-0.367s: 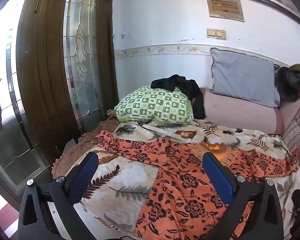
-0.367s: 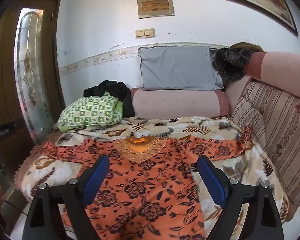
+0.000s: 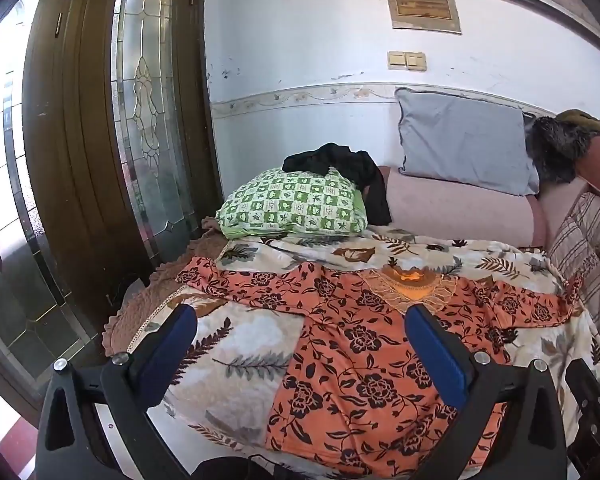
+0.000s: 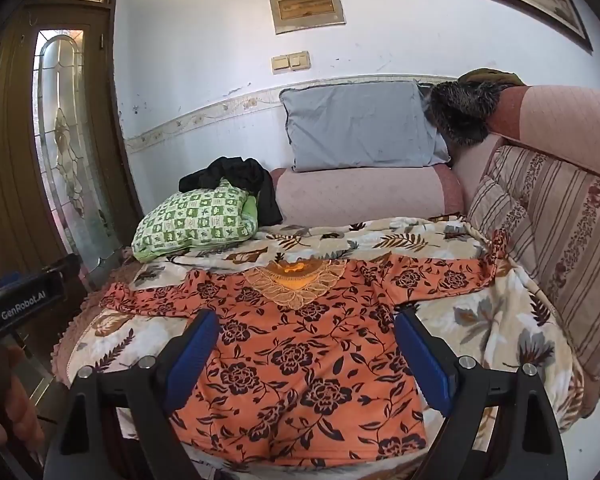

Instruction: Fold small clothes

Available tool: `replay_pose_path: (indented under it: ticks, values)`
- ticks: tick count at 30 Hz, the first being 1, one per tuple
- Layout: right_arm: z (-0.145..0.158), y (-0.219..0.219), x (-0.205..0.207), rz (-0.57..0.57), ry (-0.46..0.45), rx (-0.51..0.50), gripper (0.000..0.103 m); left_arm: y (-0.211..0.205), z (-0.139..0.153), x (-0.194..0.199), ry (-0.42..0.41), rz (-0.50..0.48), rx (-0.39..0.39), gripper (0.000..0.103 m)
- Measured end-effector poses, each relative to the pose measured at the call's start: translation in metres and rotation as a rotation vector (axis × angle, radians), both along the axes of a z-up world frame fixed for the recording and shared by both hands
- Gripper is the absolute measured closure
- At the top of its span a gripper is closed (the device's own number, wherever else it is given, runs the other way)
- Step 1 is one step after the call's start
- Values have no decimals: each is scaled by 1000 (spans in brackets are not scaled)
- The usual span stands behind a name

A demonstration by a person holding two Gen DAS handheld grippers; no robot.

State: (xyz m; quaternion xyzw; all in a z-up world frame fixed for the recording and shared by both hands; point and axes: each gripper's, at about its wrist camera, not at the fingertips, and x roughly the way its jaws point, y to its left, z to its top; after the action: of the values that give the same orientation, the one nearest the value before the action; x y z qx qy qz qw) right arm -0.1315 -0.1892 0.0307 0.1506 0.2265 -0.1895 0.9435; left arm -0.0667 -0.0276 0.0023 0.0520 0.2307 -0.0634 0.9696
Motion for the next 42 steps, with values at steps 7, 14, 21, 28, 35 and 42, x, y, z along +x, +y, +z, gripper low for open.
replay_pose_path:
  ticks: [7, 14, 21, 28, 35, 42]
  values:
    - [10, 5, -8, -9, 1, 6, 12, 2, 5, -10, -14, -12, -1, 0]
    - [13, 8, -5, -6, 7, -16, 12, 2, 3, -10, -15, -22, 1, 0]
    - [9, 8, -3, -8, 17, -9, 12, 1, 2, -7, -8, -24, 7, 0]
    - [4, 9, 3, -7, 29, -5, 12, 3, -5, -4, -1, -30, 14, 0]
    - [-1, 7, 9, -6, 41, 8, 12, 2, -9, 2, 6, -34, 18, 0]
    - [-7, 4, 15, -5, 54, 16, 12, -1, -13, 7, 16, -36, 26, 0]
